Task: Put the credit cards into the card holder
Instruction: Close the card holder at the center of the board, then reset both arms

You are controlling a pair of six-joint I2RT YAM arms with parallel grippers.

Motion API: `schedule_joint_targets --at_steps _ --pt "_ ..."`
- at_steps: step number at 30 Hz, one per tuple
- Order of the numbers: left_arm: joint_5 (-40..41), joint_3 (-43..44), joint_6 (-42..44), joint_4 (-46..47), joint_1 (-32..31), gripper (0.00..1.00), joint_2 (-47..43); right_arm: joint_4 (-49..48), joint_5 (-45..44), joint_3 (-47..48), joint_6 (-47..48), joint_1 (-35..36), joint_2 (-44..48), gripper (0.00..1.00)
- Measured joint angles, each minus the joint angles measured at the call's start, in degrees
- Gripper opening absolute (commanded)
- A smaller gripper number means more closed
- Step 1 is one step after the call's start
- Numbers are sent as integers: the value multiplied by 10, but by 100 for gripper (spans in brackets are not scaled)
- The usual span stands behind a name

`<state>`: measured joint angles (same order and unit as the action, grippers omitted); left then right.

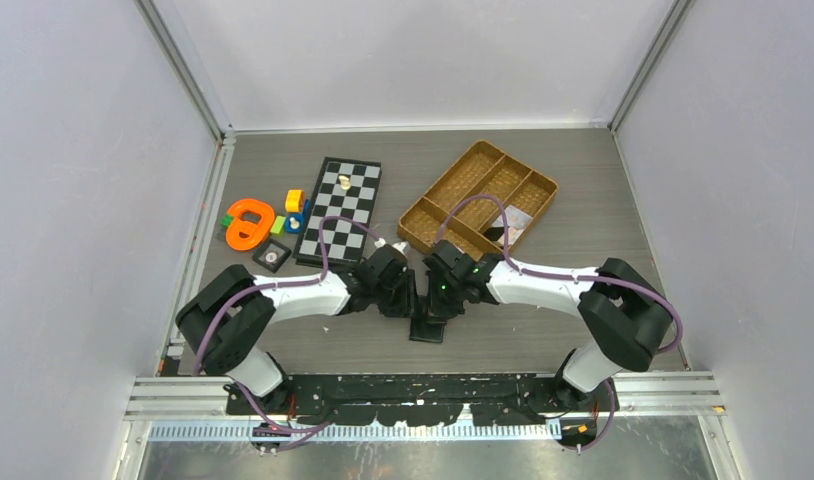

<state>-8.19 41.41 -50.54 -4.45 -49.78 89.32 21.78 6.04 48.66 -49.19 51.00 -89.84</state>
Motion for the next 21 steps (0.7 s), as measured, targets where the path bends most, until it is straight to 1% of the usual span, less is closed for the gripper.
schedule_joint_targets --at_steps 2,4,8,11,13,16,21 --pt "0 -2 1 1 1 41 -2 0 -3 0 7 0 4 6" --pt "2 -2 4 -2 5 48 -8 5 -9 0 17 1 9 12" --pt "13 -2 21 -21 14 61 -30 37 -26 7 42 2 36 32" --pt "25 -2 38 -42 28 74 -63 64 -41 36 66 -5 66 43" --pt "30 -2 49 -50 43 79 -88 73 -49 56 79 -17 85 50" --pt "35 -1 68 -70 84 84 -125 81 -57 78 103 -52 109 56" --pt "26 16 111 -117 202 88 -171 107 -70 85 144 -156 127 57"
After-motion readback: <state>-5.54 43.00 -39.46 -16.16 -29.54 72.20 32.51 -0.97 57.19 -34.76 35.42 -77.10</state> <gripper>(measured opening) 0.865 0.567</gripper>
